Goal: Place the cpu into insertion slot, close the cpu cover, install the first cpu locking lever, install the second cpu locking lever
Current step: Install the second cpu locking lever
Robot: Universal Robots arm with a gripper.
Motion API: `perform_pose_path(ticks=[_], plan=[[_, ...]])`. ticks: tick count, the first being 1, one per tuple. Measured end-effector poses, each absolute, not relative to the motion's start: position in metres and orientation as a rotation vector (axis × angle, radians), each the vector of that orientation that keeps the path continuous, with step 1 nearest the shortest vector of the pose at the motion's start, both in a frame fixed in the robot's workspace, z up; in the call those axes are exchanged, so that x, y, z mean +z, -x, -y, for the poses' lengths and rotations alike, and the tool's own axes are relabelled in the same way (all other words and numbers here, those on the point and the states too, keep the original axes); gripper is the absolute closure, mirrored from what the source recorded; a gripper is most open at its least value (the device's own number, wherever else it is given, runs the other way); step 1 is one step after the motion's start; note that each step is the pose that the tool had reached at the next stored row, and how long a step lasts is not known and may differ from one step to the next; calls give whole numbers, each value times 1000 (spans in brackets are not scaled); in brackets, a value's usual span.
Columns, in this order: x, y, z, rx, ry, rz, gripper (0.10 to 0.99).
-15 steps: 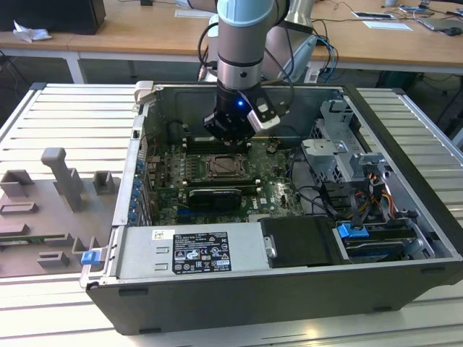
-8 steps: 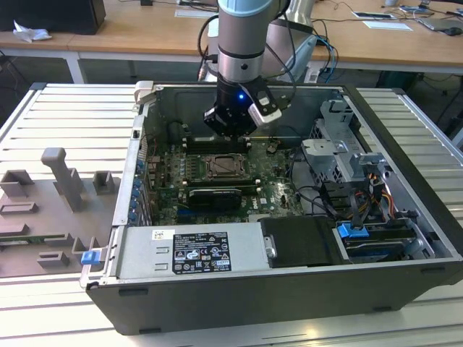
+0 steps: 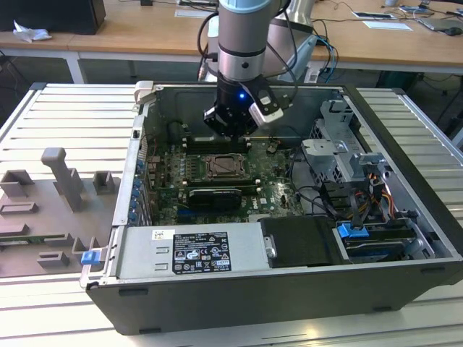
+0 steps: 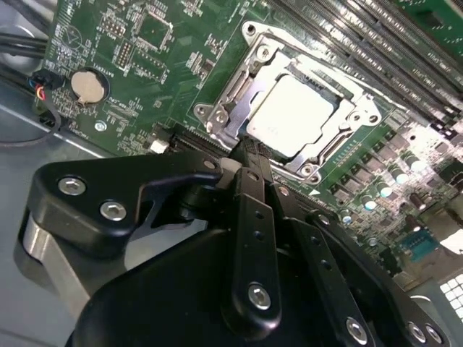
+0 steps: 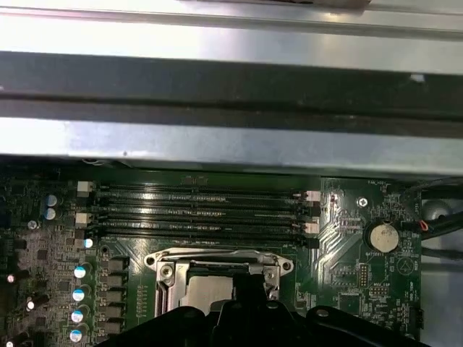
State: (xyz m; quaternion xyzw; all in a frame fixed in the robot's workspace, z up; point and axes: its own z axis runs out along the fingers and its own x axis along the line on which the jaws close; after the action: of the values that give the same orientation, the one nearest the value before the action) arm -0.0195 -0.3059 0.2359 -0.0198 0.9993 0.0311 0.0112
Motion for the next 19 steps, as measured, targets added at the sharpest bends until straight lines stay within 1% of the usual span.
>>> perform_pose_path(ticks=[8,13,19], plan=[[236,19,308,97,62,-3117,980],[246,19,308,97,62,-3117,980],[247,20,312,96,62,-3117,980]])
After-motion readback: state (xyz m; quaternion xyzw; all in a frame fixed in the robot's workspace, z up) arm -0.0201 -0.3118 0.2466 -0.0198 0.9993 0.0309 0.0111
